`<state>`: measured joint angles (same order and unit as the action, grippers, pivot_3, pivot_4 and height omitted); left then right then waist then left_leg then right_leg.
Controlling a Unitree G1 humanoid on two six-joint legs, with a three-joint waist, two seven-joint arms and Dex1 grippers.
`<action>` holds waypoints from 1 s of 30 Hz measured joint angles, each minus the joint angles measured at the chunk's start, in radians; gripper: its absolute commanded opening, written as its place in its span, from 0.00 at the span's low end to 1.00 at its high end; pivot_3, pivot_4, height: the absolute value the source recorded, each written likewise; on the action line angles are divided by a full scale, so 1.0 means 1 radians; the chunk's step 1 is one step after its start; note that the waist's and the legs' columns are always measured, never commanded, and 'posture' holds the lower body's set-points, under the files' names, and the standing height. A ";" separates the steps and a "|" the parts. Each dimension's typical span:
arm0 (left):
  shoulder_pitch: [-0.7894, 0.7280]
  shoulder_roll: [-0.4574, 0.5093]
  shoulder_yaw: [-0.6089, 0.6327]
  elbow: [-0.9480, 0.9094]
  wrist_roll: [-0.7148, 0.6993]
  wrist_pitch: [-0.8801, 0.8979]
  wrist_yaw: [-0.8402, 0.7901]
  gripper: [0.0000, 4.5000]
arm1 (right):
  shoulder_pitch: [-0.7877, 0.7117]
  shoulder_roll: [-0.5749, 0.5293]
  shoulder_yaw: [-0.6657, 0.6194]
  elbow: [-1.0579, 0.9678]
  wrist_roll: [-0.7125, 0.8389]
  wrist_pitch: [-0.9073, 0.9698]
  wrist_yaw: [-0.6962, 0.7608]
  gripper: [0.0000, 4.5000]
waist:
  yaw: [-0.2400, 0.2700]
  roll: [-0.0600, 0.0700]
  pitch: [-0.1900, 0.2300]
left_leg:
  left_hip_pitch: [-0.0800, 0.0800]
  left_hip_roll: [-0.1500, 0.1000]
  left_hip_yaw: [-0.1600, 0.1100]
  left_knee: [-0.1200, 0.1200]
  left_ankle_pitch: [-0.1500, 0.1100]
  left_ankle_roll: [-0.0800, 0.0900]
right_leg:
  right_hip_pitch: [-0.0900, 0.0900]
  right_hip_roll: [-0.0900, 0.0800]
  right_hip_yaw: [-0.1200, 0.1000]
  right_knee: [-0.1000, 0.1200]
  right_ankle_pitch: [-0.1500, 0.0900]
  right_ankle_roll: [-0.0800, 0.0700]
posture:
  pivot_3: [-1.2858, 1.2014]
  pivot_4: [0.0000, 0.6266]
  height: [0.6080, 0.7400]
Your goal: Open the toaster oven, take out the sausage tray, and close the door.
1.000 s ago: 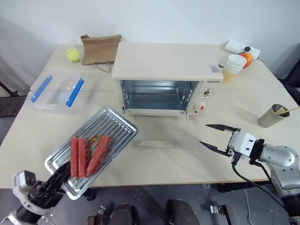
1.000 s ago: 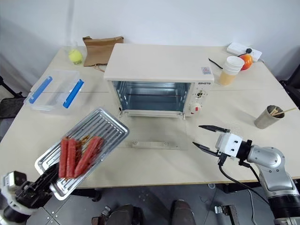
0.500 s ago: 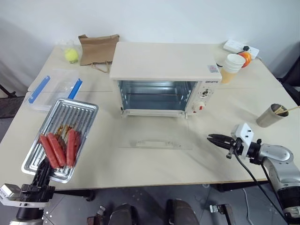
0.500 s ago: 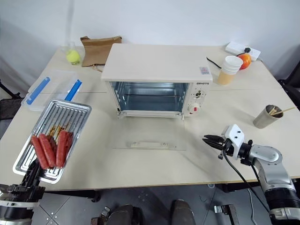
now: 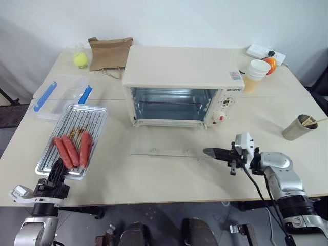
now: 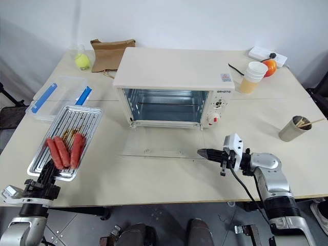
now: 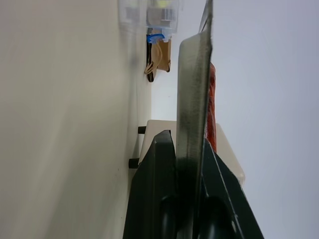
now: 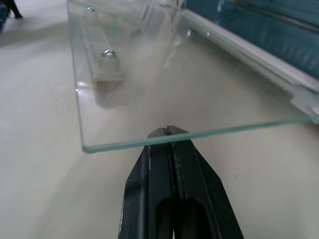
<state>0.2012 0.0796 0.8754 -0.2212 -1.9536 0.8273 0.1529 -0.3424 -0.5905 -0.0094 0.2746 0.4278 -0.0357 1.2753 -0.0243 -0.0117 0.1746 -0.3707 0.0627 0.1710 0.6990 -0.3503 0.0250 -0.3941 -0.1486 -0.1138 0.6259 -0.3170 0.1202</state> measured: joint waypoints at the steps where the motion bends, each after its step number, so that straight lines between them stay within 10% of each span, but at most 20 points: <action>1: -0.002 0.000 0.000 0.000 0.000 0.000 0.002 0.00 | 0.002 0.000 -0.006 -0.012 0.010 0.006 0.000 0.01 | 0.000 0.000 0.000 | 0.000 0.000 0.000 0.000 0.000 0.000 | 0.000 0.000 0.000 0.000 0.000 0.000 | 0.52 0.24 1.00; 25: 0.023 0.024 -0.005 -0.001 0.000 0.090 -0.049 0.00 | -0.183 0.056 -0.130 -0.149 0.184 0.278 -0.161 0.01 | 0.000 0.000 0.000 | -0.002 0.000 -0.001 -0.002 -0.001 0.000 | -0.002 0.000 0.001 -0.003 0.000 0.000 | 0.52 0.24 1.00; 30: 0.054 0.071 -0.019 -0.001 0.000 0.154 -0.118 0.00 | -0.094 -0.006 -0.131 -0.210 0.200 0.334 -0.109 0.28 | -0.001 0.000 0.000 | -0.004 0.000 0.000 -0.002 -0.004 0.001 | -0.003 0.000 0.000 -0.004 0.000 0.000 | 0.52 0.24 1.00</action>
<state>0.2549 0.1504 0.8561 -0.2225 -1.9535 0.9816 0.0347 -0.4365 -0.5966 -0.1403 0.0646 0.6276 0.2986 1.1662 -0.0255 -0.0115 0.1748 -0.3749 0.0624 0.1709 0.6969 -0.3541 0.0261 -0.3971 -0.1486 -0.1138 0.6217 -0.3172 0.1198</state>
